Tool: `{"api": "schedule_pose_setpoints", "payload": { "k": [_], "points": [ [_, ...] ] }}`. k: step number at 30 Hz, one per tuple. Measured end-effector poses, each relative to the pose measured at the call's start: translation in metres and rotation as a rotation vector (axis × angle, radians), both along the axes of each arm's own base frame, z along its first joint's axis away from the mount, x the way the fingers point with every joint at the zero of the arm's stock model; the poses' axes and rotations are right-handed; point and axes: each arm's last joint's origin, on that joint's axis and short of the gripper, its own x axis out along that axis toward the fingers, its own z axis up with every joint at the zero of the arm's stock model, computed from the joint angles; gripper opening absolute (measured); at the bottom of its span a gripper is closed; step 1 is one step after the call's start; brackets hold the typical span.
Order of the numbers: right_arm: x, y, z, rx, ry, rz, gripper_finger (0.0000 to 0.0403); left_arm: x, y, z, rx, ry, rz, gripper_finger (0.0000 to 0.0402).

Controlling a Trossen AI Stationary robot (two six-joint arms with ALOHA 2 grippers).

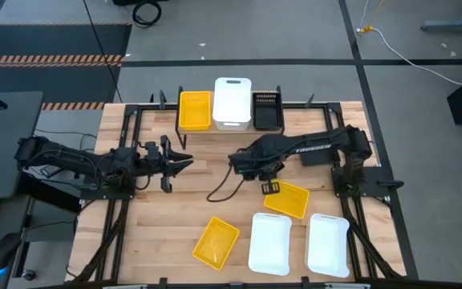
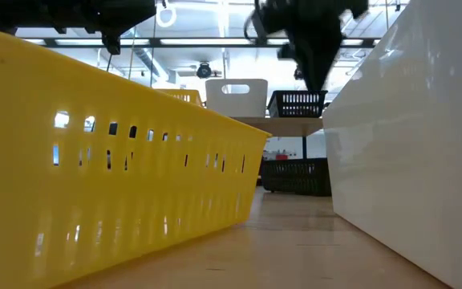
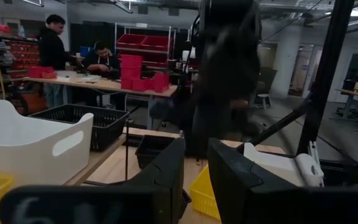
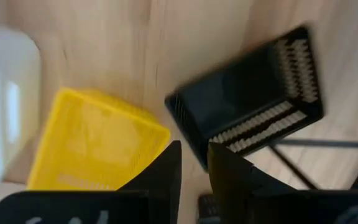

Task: Stack baskets on shelf by color
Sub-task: Stack the left black basket on the black basket on the shelf

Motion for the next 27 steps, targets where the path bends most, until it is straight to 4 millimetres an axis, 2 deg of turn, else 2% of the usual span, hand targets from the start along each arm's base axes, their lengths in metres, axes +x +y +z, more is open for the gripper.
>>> {"api": "schedule_pose_setpoints", "payload": {
  "k": [5,10,19,27],
  "points": [
    [-0.004,-0.006,-0.035,0.028,0.059,-0.020,0.0084,0.000,0.000,0.000,0.001,0.000,0.001,0.0078],
    [-0.004,-0.009,-0.055,0.080,0.046,-0.036,0.0084,0.000,0.000,0.000,0.002,0.000,0.001,0.0078],
    [-0.009,-0.007,-0.081,0.100,0.056,-0.039,0.0084,0.000,0.000,0.000,0.002,0.000,0.001,0.0078],
    [-0.006,-0.008,-0.091,0.063,-0.004,-0.026,0.0083,0.000,0.000,0.000,0.002,0.000,0.001,0.0078]
  ]
}}
